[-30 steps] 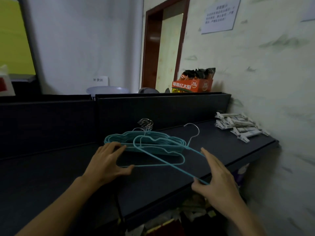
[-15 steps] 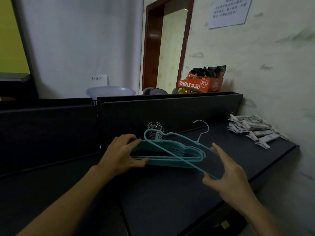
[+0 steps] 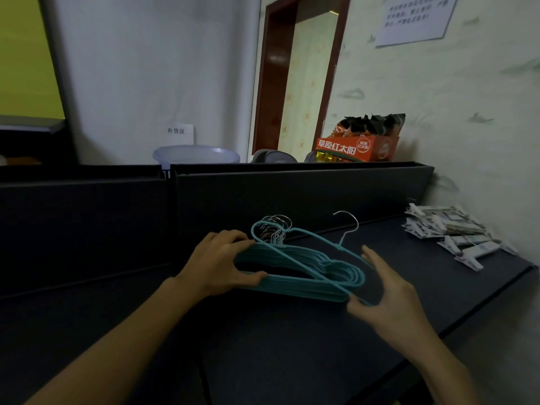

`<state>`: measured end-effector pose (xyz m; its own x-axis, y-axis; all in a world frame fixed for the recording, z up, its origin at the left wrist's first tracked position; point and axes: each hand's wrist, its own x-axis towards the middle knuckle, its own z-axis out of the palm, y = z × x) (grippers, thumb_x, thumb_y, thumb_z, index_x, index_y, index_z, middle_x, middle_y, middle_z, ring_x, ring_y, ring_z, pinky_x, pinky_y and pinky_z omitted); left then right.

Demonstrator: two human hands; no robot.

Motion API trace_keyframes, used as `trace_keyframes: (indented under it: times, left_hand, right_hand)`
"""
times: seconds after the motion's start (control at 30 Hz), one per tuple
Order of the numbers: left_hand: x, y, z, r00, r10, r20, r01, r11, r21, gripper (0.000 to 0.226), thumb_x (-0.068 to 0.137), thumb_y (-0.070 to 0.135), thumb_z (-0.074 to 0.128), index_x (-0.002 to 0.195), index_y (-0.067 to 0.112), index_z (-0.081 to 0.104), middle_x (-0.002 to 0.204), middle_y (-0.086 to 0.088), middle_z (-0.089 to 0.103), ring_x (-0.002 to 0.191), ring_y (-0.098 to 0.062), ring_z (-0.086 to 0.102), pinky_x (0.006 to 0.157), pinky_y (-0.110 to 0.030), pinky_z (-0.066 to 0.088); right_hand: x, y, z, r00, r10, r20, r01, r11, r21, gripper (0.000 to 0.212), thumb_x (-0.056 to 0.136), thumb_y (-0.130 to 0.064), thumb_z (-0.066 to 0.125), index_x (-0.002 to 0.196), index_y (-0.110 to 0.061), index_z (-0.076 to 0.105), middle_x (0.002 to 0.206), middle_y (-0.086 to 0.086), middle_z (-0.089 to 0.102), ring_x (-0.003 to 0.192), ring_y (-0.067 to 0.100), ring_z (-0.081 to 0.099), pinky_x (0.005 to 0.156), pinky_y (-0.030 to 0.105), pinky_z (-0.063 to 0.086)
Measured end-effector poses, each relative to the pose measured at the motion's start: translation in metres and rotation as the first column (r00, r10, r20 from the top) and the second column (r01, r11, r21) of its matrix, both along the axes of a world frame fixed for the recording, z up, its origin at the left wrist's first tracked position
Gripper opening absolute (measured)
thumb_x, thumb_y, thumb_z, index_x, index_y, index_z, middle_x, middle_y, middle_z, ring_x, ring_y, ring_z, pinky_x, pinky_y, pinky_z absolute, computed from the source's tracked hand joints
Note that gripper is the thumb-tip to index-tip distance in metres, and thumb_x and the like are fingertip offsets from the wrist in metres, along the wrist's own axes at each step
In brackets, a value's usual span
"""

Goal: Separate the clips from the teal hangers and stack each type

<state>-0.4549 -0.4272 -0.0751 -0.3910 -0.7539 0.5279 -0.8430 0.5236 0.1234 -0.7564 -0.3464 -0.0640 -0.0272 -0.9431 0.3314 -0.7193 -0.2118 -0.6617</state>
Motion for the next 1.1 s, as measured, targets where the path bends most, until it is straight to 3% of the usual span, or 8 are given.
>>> trace_keyframes:
  times: [0.2,0.4,0.53,0.67,0.8,1.0,1.1]
  left_hand:
    - [0.006,0.005,-0.005,0.998,0.044,-0.053,-0.046,0.999,-0.025,0.086,0.068,0.083,0.042,0.123,0.020,0.059,0.123,0.005,0.058,0.111,-0.013,0.054,0.093,-0.027,0.032]
    - [0.029,0.015,-0.009,0.974,0.199,-0.105,-0.199,0.980,0.008,0.098,0.062,0.090,0.036,0.126,0.019,0.057,0.124,0.000,0.059,0.112,-0.018,0.054,0.095,-0.036,0.038]
    - [0.051,0.027,-0.017,0.938,0.326,-0.118,-0.323,0.945,0.045,0.102,0.061,0.090,0.037,0.132,0.019,0.052,0.128,-0.002,0.056,0.114,-0.021,0.052,0.096,-0.039,0.041]
    - [0.061,0.042,-0.024,0.881,0.456,-0.126,-0.444,0.889,0.115,0.103,0.057,0.091,0.037,0.136,0.025,0.045,0.134,-0.001,0.051,0.120,-0.019,0.048,0.100,-0.039,0.036]
    - [0.058,0.051,-0.027,0.841,0.521,-0.148,-0.504,0.853,0.135,0.104,0.057,0.093,0.034,0.134,0.026,0.049,0.129,0.001,0.055,0.114,-0.019,0.052,0.097,-0.040,0.041]
    - [0.046,0.063,-0.024,0.816,0.553,-0.168,-0.525,0.831,0.183,0.104,0.054,0.092,0.035,0.135,0.029,0.046,0.131,0.002,0.053,0.118,-0.019,0.049,0.099,-0.040,0.040]
    - [0.046,0.070,-0.024,0.816,0.554,-0.164,-0.522,0.829,0.203,0.103,0.053,0.092,0.036,0.135,0.030,0.045,0.132,0.002,0.052,0.119,-0.019,0.049,0.098,-0.042,0.042]
  right_hand:
    - [0.000,-0.010,0.002,0.998,0.047,-0.049,-0.048,0.999,-0.010,0.090,0.068,-0.023,0.075,0.143,-0.038,0.028,0.132,-0.012,0.045,0.125,0.010,0.041,0.103,0.044,0.040]
    - [0.018,-0.032,0.010,0.974,0.170,-0.147,-0.170,0.985,0.014,0.092,0.069,-0.027,0.077,0.145,-0.035,0.025,0.128,-0.015,0.041,0.122,0.009,0.041,0.102,0.035,0.040]
    - [0.033,-0.049,0.011,0.947,0.279,-0.161,-0.278,0.960,0.026,0.091,0.069,-0.028,0.075,0.145,-0.035,0.026,0.133,-0.011,0.044,0.122,0.010,0.042,0.102,0.038,0.040]
    - [0.038,-0.064,0.008,0.913,0.369,-0.175,-0.365,0.929,0.059,0.092,0.067,-0.037,0.073,0.144,-0.041,0.023,0.138,-0.013,0.042,0.122,0.009,0.043,0.101,0.040,0.042]
    - [0.031,-0.076,0.005,0.894,0.421,-0.156,-0.410,0.907,0.096,0.094,0.060,-0.053,0.065,0.142,-0.048,0.019,0.140,-0.019,0.040,0.126,0.011,0.042,0.101,0.043,0.042]
    - [0.021,-0.087,0.002,0.863,0.486,-0.136,-0.473,0.873,0.119,0.095,0.060,-0.063,0.062,0.142,-0.050,0.014,0.144,-0.017,0.037,0.136,0.017,0.032,0.109,0.046,0.034]
    - [0.019,-0.086,0.006,0.850,0.490,-0.196,-0.479,0.872,0.100,0.095,0.067,-0.059,0.065,0.146,-0.041,0.015,0.145,-0.011,0.038,0.137,0.017,0.030,0.117,0.039,0.016]
